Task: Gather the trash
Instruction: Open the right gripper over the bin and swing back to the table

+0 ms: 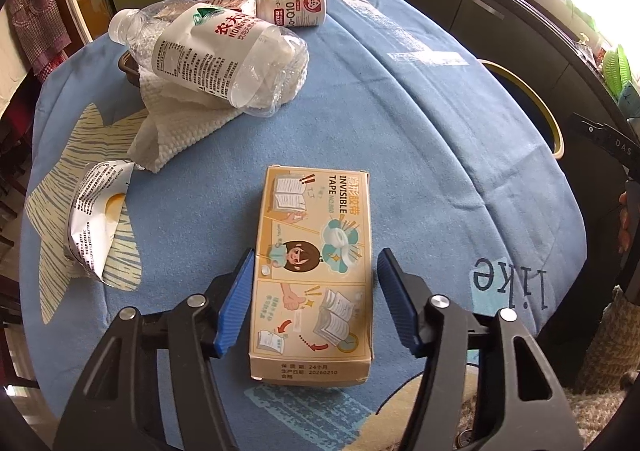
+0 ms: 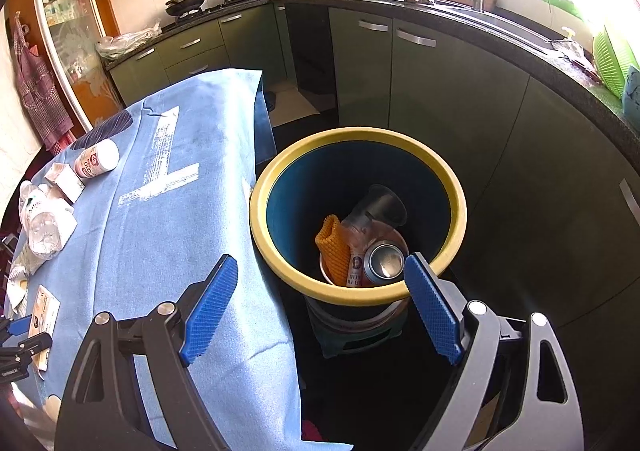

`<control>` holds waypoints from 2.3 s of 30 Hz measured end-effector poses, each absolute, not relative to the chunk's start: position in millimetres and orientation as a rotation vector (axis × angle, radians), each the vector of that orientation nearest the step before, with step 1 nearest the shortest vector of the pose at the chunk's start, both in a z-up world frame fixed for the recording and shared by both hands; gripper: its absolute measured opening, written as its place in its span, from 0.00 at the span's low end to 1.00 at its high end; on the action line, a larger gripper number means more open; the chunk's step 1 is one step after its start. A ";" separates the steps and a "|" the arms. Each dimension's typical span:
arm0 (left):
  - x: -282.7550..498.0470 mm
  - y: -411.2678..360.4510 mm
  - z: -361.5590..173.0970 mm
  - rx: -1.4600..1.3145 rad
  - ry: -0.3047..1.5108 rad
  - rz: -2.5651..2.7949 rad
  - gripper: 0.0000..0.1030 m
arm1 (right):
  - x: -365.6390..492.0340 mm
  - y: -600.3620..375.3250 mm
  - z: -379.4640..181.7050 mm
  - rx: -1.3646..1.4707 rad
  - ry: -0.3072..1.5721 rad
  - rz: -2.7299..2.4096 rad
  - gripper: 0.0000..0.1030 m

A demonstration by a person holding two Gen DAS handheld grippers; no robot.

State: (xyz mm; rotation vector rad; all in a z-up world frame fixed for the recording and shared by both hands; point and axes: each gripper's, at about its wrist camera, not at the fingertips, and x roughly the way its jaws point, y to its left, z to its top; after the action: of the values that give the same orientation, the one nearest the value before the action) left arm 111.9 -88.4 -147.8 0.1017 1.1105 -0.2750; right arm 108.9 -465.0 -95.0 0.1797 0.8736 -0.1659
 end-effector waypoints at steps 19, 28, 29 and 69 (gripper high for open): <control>110.1 -95.4 -139.5 0.150 1.072 -0.306 0.53 | 99.2 -472.6 -87.3 0.192 0.853 -0.176 0.82; 121.1 -145.1 -91.8 0.229 0.982 -0.464 0.53 | 84.2 -491.9 -80.2 0.204 0.822 -0.248 0.82; 124.2 -157.8 -84.3 0.240 0.969 -0.502 0.53 | 81.4 -496.3 -79.4 0.209 0.818 -0.260 0.82; 146.7 -221.2 -20.6 0.185 0.763 -0.687 0.67 | 63.4 -505.0 -66.7 0.198 0.840 -0.120 0.83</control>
State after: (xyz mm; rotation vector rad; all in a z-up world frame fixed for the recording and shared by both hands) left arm 146.7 -221.2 -20.6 0.1851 0.7633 -0.6869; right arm 63.4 -505.0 -66.7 0.1975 0.8397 -0.1201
